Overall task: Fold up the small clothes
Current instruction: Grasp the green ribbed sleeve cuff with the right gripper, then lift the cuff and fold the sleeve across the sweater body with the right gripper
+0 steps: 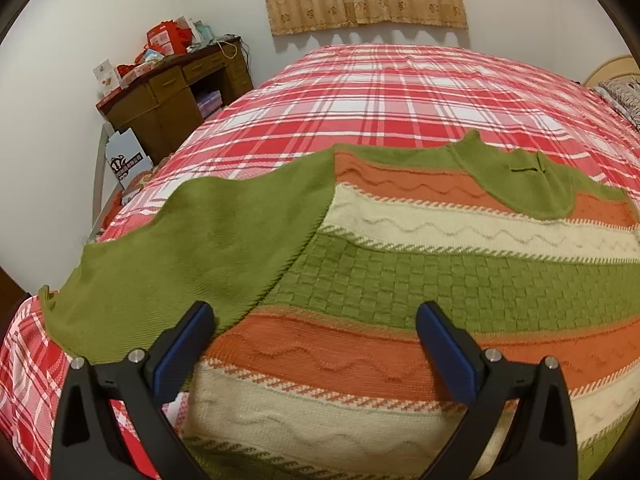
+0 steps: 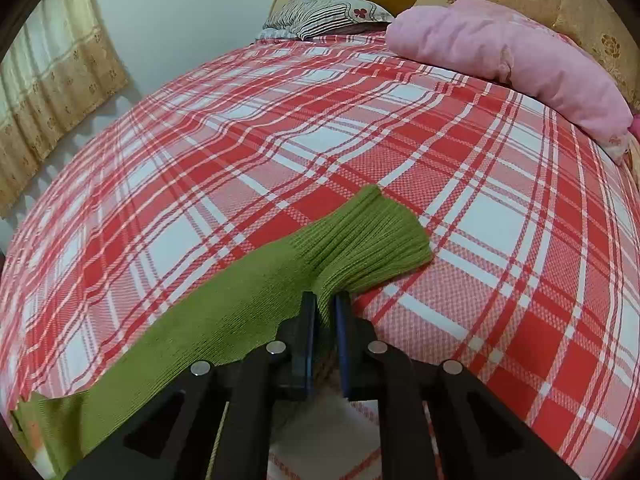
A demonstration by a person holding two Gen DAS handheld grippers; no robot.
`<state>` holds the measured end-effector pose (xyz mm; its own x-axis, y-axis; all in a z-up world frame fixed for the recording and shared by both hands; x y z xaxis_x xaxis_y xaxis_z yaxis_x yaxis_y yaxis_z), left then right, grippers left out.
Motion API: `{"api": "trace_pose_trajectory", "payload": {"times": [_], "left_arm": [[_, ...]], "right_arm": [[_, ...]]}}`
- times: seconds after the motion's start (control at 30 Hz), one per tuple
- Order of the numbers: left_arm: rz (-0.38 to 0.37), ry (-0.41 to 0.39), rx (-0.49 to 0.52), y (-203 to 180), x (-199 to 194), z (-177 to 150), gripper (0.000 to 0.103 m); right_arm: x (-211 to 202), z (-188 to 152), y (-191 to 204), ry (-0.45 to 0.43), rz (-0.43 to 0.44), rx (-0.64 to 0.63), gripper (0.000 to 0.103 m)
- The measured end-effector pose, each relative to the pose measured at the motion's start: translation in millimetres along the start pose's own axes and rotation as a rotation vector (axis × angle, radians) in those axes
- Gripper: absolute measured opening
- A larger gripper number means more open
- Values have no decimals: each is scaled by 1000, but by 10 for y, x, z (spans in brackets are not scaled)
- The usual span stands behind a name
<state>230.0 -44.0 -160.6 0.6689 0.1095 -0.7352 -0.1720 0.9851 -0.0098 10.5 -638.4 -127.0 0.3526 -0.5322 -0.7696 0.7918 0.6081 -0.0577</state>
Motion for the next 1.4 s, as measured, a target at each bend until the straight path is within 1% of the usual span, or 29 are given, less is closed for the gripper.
{"api": "trace_pose_trajectory", "payload": {"times": [0.07, 0.13, 0.2, 0.3, 0.5, 0.6, 0.7, 0.87, 0.93, 0.97, 1.03, 1.1, 1.13, 1.2, 1.3, 1.4], "left_arm": [[-4, 4, -1, -3, 8, -1, 103], [-8, 7, -4, -3, 10, 1, 103], [-13, 11, -8, -2, 17, -5, 103], [-22, 17, -16, 3, 26, -5, 103], [-51, 36, -38, 28, 47, -8, 103], [-66, 48, -51, 33, 57, -14, 103], [-69, 50, -53, 36, 62, -7, 103], [-83, 61, -45, 27, 60, -8, 103], [-95, 71, -7, 18, 19, -36, 103], [-101, 66, 27, 24, -37, -60, 103], [-101, 57, 38, 107, -119, -95, 103], [-116, 70, 12, 252, -204, -144, 103], [-122, 76, -2, 314, -224, -152, 103], [-122, 69, -38, 488, -287, -176, 103], [-99, 37, -93, 730, -320, -176, 103], [-68, 11, -142, 912, -254, -201, 103]], "right_arm": [[-80, 4, 0, -16, -5, -2, 8], [-226, 38, 18, -50, -17, -26, 8], [-423, 86, 95, -92, -19, -67, 8], [-628, 102, 235, -119, -6, -109, 8], [-819, -77, 641, -115, 19, -205, 8], [-900, -262, 968, -98, 52, -280, 8], [-1086, -397, 1376, -104, 110, -354, 8], [-1557, -605, 2238, -144, 231, -501, 8], [-1779, -724, 2646, -154, 294, -554, 8], [-1845, -772, 2775, -154, 320, -566, 8], [-1994, -914, 3088, -151, 379, -588, 8], [-2104, -1048, 3350, -148, 435, -606, 8], [-2179, -1152, 3556, -142, 478, -617, 8], [-2252, -1278, 3791, -134, 524, -630, 8], [-2344, -1543, 4261, -125, 600, -651, 8], [-2349, -1824, 4646, -98, 664, -666, 8]]}}
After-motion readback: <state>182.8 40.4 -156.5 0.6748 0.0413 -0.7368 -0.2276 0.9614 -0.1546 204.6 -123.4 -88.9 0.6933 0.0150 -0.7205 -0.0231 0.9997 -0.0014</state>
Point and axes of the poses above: each gripper's, at about its wrist camera, not at the fingertips, and x roughly the way its jaws point, y to its left, z to its top, the point moved 9 cm from there along x, roughly the way its jaws point, and after that the axes turned 15 degrees about -x, right-handed, at the moved point
